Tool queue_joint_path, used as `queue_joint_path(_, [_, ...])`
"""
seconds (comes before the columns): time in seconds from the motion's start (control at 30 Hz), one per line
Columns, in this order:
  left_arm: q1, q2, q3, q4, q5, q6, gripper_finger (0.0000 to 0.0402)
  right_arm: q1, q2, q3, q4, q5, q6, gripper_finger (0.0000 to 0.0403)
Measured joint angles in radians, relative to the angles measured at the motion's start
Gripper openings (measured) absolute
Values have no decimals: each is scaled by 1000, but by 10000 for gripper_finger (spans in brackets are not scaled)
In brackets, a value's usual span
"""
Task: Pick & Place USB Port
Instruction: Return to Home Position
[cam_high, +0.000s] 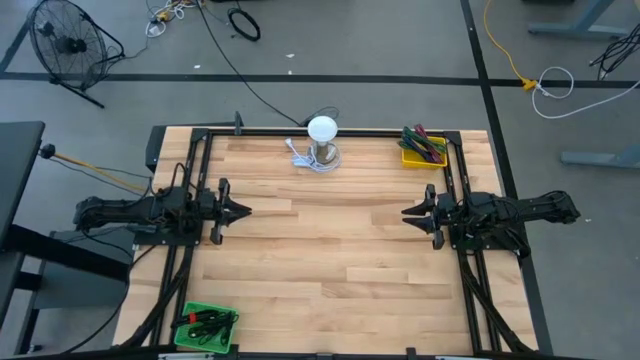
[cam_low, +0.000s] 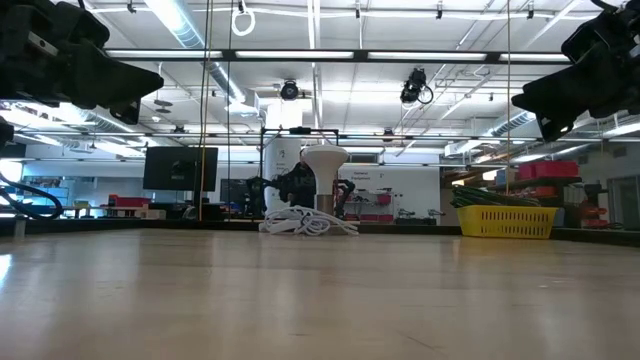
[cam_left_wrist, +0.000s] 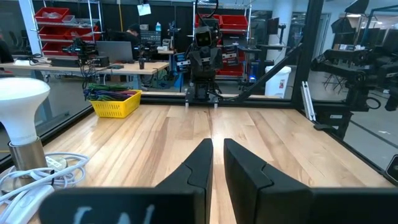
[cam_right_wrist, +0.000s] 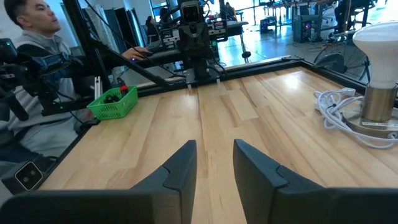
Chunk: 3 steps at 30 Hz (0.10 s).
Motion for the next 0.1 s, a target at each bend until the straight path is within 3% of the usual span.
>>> queue_joint_path(0.1, [0, 0, 0, 0, 0, 0, 41, 0, 0, 0, 0, 0, 0, 104])
